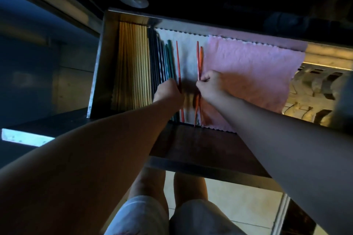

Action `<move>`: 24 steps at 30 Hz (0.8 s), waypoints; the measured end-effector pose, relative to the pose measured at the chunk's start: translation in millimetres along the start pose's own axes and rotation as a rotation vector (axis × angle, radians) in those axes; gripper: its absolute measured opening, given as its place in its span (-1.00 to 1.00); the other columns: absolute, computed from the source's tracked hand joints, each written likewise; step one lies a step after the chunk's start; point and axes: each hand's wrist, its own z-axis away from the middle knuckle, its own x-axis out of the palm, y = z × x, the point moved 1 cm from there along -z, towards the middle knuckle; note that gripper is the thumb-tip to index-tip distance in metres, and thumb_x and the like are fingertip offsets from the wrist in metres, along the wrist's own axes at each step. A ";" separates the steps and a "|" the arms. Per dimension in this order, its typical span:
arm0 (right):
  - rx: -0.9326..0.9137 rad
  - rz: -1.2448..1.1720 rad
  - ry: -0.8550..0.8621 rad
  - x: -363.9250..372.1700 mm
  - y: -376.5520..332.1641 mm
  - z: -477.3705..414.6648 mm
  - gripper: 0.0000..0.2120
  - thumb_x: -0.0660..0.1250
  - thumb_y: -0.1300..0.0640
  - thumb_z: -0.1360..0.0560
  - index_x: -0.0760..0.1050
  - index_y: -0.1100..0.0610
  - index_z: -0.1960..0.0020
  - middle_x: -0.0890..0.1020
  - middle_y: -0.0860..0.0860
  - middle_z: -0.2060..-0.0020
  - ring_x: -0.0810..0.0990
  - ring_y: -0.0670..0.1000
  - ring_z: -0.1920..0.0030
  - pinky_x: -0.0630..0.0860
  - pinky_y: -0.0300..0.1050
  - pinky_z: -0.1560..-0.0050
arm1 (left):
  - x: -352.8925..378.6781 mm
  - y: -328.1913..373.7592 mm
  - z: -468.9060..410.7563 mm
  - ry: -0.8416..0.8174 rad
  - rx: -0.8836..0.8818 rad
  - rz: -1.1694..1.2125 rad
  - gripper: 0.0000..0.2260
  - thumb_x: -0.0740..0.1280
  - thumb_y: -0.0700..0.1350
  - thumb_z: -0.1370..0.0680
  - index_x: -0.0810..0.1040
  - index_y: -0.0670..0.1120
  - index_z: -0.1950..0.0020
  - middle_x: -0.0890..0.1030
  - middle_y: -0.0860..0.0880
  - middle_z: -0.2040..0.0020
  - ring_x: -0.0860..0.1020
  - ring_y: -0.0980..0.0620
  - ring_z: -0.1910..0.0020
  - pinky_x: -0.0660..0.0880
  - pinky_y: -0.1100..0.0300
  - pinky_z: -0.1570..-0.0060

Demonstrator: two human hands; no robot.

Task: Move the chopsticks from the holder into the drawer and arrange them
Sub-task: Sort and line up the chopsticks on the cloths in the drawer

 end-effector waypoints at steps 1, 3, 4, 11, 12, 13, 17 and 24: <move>0.001 0.022 -0.020 6.1 -1.0 0.0 -0.77 0.29 0.38 -0.42 0.40 0.15 0.34 0.46 0.09 0.34 0.43 -0.01 0.28 0.29 -0.24 0.38 | -0.8 -0.4 -1.5 -0.008 -0.004 0.006 -0.88 0.33 -0.07 -0.52 0.49 -0.09 0.00 0.56 -0.08 0.14 0.58 -0.09 0.17 0.46 0.14 0.29; 0.009 0.053 -0.044 15.7 -1.6 -1.1 -0.93 0.28 0.38 -0.44 0.55 0.30 0.15 0.49 0.13 0.26 0.45 0.02 0.22 0.27 -0.34 0.41 | -1.8 0.0 -3.9 -0.036 -0.025 0.029 -0.86 0.34 -0.05 -0.53 0.52 -0.10 0.00 0.61 -0.08 0.15 0.63 -0.09 0.18 0.59 0.10 0.24; 0.006 0.064 -0.045 18.8 -2.7 -1.7 -0.89 0.29 0.38 -0.44 0.57 0.35 0.07 0.49 0.13 0.23 0.46 0.02 0.19 0.26 -0.34 0.42 | -2.7 -0.4 -5.1 -0.055 -0.038 0.036 -0.85 0.33 -0.04 -0.53 0.54 -0.11 0.01 0.63 -0.09 0.16 0.66 -0.10 0.19 0.63 0.06 0.21; -0.047 0.189 0.022 20.3 -14.5 -4.8 -0.92 0.27 0.33 -0.42 0.54 0.30 0.18 0.48 0.17 0.29 0.44 0.00 0.26 0.24 -0.27 0.44 | -27.2 -3.3 3.6 0.039 0.217 -0.151 -0.77 0.26 0.04 -0.58 0.46 -0.07 -0.14 0.53 -0.06 0.02 0.54 -0.08 0.06 0.50 0.07 0.18; -0.044 0.191 0.019 20.8 -15.6 -4.5 -0.87 0.26 0.33 -0.42 0.57 0.32 0.12 0.54 0.18 0.25 0.47 0.01 0.22 0.28 -0.25 0.36 | -29.3 -4.5 4.1 0.078 0.275 -0.225 -0.75 0.24 0.04 -0.58 0.44 -0.06 -0.19 0.50 -0.08 -0.11 0.50 -0.12 -0.09 0.49 -0.01 0.03; -0.047 0.188 0.000 22.0 -16.7 -4.4 -0.83 0.24 0.33 -0.43 0.58 0.33 0.07 0.58 0.20 0.21 0.49 0.01 0.20 0.30 -0.25 0.28 | -30.9 -5.7 4.2 0.108 0.320 -0.287 -0.74 0.22 0.00 -0.58 0.42 -0.05 -0.23 0.45 -0.10 -0.20 0.44 -0.15 -0.18 0.44 -0.05 -0.08; -0.041 0.199 -0.116 25.1 -25.8 1.1 -0.76 0.20 0.34 -0.47 0.59 0.28 -0.05 0.56 0.14 0.18 0.51 0.02 0.17 0.33 -0.26 0.20 | -34.5 -11.7 2.3 0.124 0.397 -0.345 -0.68 0.18 -0.18 -0.53 0.38 -0.02 -0.29 0.34 -0.07 -0.33 0.32 -0.14 -0.29 0.34 -0.05 -0.23; -0.084 0.226 0.204 11.8 -21.9 2.1 -0.84 0.28 0.31 -0.44 0.55 0.27 0.00 0.63 0.20 0.04 0.58 0.14 -0.01 0.40 -0.18 0.06 | -37.1 -13.4 3.3 -0.045 0.558 -0.465 -0.40 0.06 -0.22 -0.55 0.08 0.10 -0.58 -0.16 0.05 -0.62 -0.18 -0.08 -0.58 -0.08 -0.11 -0.54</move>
